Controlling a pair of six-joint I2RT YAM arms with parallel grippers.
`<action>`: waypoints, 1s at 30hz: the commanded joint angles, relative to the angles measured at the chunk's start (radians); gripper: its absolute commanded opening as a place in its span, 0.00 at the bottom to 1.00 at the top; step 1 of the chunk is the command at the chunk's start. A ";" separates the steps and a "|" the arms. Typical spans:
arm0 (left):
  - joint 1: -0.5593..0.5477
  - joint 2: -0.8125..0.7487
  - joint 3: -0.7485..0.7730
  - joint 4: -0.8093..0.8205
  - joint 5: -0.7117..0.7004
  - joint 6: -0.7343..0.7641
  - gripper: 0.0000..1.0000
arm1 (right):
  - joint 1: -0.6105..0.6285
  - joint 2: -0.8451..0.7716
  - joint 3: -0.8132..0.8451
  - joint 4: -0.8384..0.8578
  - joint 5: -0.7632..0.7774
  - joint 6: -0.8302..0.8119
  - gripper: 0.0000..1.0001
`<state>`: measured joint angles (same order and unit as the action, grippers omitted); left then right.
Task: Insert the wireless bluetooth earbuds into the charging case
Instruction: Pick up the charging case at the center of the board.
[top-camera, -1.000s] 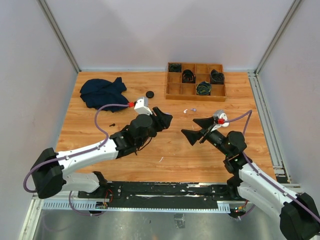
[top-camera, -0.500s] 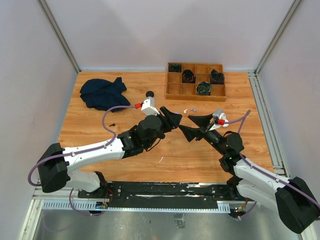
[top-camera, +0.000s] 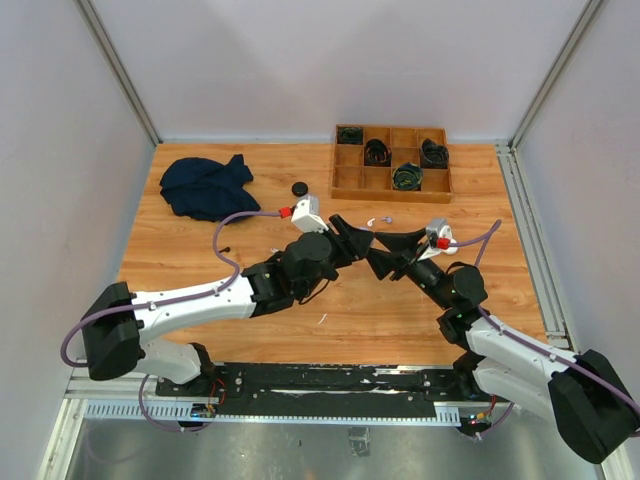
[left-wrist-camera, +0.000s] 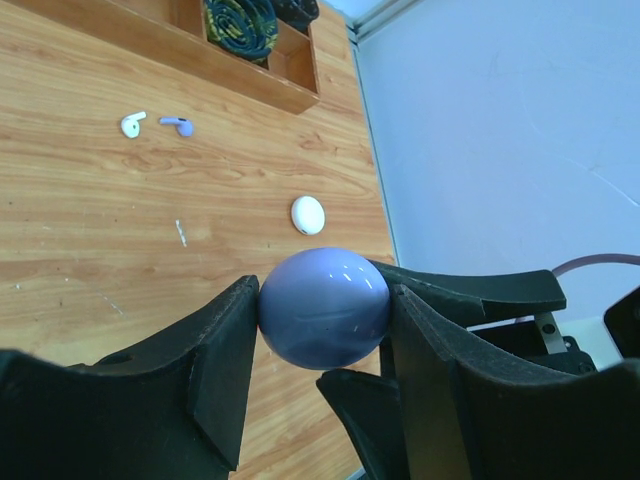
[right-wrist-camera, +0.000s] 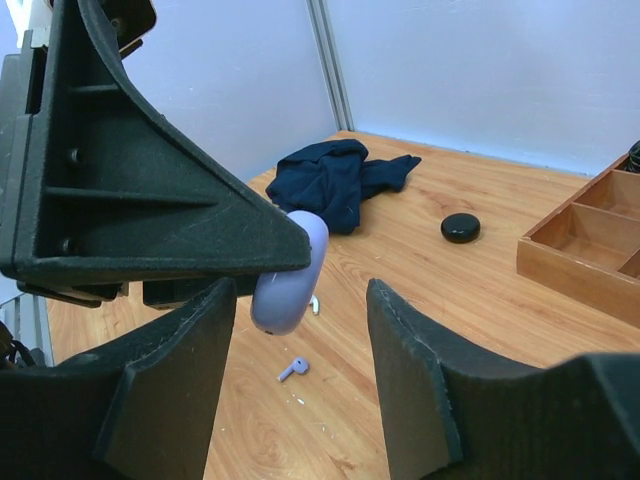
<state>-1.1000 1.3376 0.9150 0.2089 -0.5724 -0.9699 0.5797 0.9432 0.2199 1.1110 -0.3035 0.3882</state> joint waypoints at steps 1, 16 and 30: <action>-0.021 0.008 0.033 0.036 -0.035 0.009 0.47 | 0.014 0.004 0.026 0.048 0.026 0.001 0.54; -0.032 -0.053 -0.081 0.214 0.006 0.153 0.75 | 0.013 0.021 0.027 0.054 0.028 0.034 0.13; 0.076 -0.285 -0.351 0.512 0.275 0.390 0.88 | 0.012 -0.012 0.019 0.045 0.030 0.067 0.06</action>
<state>-1.0859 1.0969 0.5941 0.6090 -0.4435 -0.6575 0.5842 0.9604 0.2218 1.1305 -0.2832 0.4313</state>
